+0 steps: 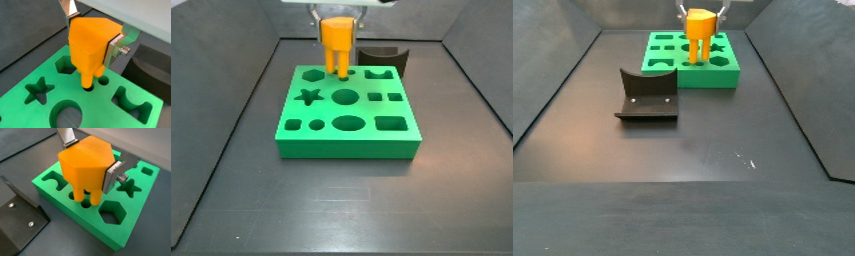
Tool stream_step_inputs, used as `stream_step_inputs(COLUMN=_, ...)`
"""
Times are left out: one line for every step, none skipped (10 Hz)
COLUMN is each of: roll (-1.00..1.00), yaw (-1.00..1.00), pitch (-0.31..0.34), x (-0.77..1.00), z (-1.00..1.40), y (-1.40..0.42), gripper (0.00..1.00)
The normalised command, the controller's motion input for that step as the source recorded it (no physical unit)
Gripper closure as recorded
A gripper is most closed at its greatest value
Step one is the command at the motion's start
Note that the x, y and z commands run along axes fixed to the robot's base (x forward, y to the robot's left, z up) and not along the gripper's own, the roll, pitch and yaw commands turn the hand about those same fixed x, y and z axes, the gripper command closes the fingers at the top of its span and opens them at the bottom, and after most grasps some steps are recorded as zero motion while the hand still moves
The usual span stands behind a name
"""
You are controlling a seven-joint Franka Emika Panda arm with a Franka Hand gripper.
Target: Insert the 3 prong object.
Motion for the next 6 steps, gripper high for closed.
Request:
stream_step_inputs(roll=0.11, yaw=-0.53, pitch=0.0, x=0.0, z=-0.2, y=0.0, gripper=1.0)
stream_step_inputs(roll=0.1, yaw=-0.45, pitch=0.0, x=0.1, z=-0.16, y=0.0, gripper=1.0)
stream_step_inputs(roll=0.12, yaw=-0.37, pitch=0.007, x=0.16, z=-0.18, y=0.0, gripper=1.0)
stream_step_inputs(roll=0.08, yaw=-0.43, pitch=0.004, x=0.18, z=-0.15, y=0.0, gripper=1.0)
stream_step_inputs(roll=0.05, yaw=-0.51, pitch=0.0, x=0.26, z=-0.16, y=0.0, gripper=1.0)
stream_step_inputs(roll=0.03, yaw=-0.47, pitch=0.0, x=0.26, z=-0.16, y=0.0, gripper=1.0)
